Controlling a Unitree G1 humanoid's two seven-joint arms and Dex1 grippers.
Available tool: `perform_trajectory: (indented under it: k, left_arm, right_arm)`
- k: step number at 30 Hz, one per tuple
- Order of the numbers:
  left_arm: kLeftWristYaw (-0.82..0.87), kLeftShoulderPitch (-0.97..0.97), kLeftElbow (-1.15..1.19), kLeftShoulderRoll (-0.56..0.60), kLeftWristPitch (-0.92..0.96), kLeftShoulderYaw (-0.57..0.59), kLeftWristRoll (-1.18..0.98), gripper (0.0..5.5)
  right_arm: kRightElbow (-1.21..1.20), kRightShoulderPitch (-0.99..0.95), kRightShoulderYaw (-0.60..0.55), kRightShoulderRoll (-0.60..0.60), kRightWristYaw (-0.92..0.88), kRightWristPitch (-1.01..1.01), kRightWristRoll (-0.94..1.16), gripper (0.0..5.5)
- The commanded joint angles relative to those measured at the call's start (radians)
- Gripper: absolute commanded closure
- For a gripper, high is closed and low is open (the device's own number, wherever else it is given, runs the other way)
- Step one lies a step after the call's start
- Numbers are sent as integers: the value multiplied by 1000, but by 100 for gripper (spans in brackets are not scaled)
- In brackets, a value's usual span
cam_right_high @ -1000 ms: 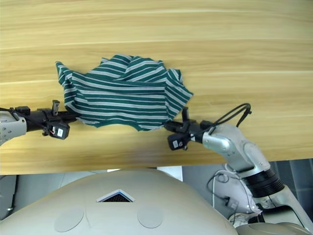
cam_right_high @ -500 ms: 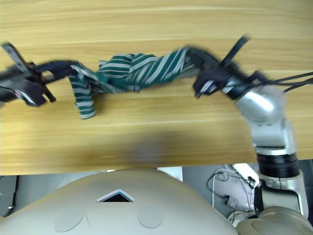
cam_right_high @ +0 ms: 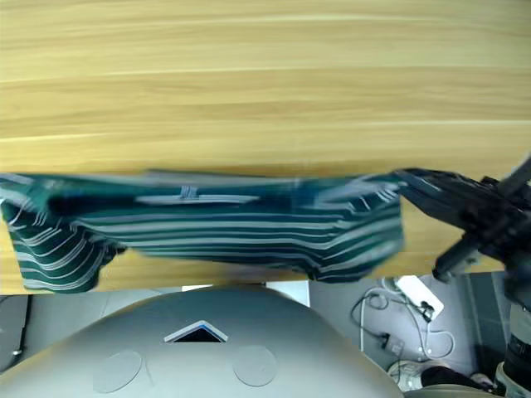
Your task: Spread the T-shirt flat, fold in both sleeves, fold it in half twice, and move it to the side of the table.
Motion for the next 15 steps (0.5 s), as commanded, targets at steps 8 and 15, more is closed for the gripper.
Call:
perform_trajectory:
  k: [8,15]
  left_arm:
    - [1198,-2071,1397,-134,301,-524,1015,548]
    - [1330,-1685,1375,-50,-20,-520,1069,548]
  right_arm:
    - [1436,-2067,539,155,-1213,398,-1089,550]
    - [1221,-1607,596,96,-1141,209,-1152,550]
